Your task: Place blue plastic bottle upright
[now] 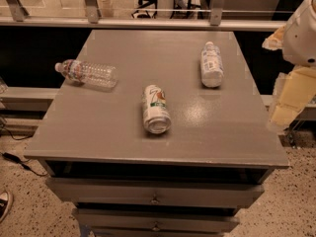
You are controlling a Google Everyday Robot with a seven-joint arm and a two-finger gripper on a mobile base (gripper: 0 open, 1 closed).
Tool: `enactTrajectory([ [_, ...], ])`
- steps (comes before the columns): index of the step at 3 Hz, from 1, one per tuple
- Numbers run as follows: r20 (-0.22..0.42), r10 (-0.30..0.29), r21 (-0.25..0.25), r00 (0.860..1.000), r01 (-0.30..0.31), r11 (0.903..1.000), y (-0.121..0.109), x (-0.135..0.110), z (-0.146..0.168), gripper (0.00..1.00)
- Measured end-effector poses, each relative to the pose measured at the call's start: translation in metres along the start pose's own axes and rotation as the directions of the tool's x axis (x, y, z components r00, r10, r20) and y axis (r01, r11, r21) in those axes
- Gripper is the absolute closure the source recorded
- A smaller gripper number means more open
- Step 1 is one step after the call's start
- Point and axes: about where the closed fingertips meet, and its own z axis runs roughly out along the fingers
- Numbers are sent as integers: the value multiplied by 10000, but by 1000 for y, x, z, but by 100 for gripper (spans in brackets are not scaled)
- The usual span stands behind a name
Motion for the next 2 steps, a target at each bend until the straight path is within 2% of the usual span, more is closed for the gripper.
enactTrajectory([
  [1, 68, 110, 30, 9999, -110, 9999, -3, 1, 1, 0],
  [2, 841, 1360, 245, 9871, -1385, 9901, -48, 7, 20, 0],
])
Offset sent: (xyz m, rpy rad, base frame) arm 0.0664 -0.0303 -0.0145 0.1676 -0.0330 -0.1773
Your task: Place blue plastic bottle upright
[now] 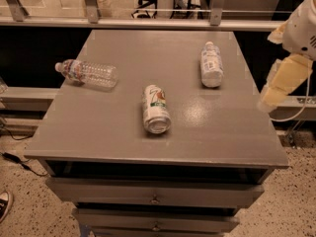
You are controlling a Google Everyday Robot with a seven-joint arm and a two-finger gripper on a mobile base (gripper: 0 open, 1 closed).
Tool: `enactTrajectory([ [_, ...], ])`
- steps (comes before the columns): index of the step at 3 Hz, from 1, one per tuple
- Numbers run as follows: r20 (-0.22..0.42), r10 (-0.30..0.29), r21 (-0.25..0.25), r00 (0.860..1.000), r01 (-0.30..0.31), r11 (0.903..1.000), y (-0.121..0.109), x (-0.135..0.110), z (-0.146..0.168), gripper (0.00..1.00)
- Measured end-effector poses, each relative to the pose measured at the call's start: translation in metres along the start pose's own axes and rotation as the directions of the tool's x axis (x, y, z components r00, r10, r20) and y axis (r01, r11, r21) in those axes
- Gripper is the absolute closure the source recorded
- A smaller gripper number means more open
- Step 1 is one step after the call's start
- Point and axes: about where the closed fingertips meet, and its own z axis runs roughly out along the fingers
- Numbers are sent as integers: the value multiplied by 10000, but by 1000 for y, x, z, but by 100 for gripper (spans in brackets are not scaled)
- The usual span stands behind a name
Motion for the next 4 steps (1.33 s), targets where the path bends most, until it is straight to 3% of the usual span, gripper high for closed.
enactTrajectory([
  [1, 927, 1400, 315, 9858, -1435, 9892, -62, -16, 24, 0],
  [2, 1710, 2299, 465, 9581, -2409, 9694, -101, -43, 43, 0],
  [3, 1729, 2319, 463, 9572, -2431, 9689, -101, -43, 43, 0],
  [4, 2643, 3389, 349, 9029, -3601, 9323, -137, -66, 72, 0],
])
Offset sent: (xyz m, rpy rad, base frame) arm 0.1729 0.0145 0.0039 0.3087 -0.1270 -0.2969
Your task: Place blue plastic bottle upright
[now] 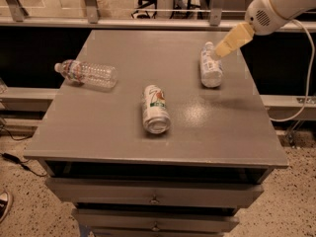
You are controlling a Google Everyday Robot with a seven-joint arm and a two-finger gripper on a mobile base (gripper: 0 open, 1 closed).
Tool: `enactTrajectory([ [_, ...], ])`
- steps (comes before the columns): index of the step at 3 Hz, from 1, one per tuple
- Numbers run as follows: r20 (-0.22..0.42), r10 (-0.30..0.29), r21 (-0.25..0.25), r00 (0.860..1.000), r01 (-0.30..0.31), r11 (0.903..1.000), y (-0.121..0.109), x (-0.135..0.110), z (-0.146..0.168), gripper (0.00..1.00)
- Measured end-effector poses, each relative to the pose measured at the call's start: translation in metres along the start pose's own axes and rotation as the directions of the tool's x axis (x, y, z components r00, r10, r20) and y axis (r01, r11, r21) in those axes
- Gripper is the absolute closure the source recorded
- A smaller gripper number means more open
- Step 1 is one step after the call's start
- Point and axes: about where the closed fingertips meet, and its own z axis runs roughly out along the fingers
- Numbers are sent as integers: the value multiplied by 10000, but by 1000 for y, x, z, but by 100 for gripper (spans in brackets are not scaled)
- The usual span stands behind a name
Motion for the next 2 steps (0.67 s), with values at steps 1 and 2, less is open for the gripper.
enactTrajectory([
  [1, 389, 1403, 158, 9893, -1410, 9899, -28, -21, 41, 0],
  [2, 50, 2479, 507, 9688, -2478, 9675, -46, -27, 84, 0],
])
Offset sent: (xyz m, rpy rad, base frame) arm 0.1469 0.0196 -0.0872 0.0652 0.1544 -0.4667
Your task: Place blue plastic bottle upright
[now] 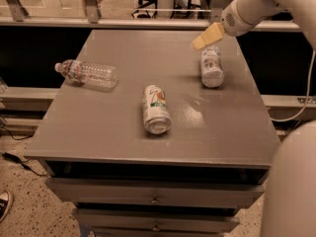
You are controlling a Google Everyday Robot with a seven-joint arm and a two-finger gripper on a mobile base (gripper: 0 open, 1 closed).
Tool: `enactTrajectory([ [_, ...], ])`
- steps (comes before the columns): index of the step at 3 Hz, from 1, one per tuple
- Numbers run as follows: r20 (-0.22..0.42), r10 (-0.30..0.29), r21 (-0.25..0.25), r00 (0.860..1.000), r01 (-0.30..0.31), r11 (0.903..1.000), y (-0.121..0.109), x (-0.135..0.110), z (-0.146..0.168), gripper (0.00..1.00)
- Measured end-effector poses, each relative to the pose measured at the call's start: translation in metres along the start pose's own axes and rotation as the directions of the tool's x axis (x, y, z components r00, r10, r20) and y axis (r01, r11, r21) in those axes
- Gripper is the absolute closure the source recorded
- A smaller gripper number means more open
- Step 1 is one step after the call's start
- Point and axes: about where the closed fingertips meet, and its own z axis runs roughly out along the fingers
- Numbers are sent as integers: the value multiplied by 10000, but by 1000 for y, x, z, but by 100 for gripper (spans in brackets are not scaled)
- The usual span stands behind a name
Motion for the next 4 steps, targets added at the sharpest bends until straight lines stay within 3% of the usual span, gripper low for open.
enactTrajectory([
  [1, -1228, 1294, 905, 9840, -1187, 9888, -9, 6, 55, 0],
  [2, -2010, 1959, 1510, 9598, -1672, 9743, -9, 14, 82, 0],
  [4, -2767, 2504, 2507, 9278, -1818, 9508, -23, 27, 73, 0],
])
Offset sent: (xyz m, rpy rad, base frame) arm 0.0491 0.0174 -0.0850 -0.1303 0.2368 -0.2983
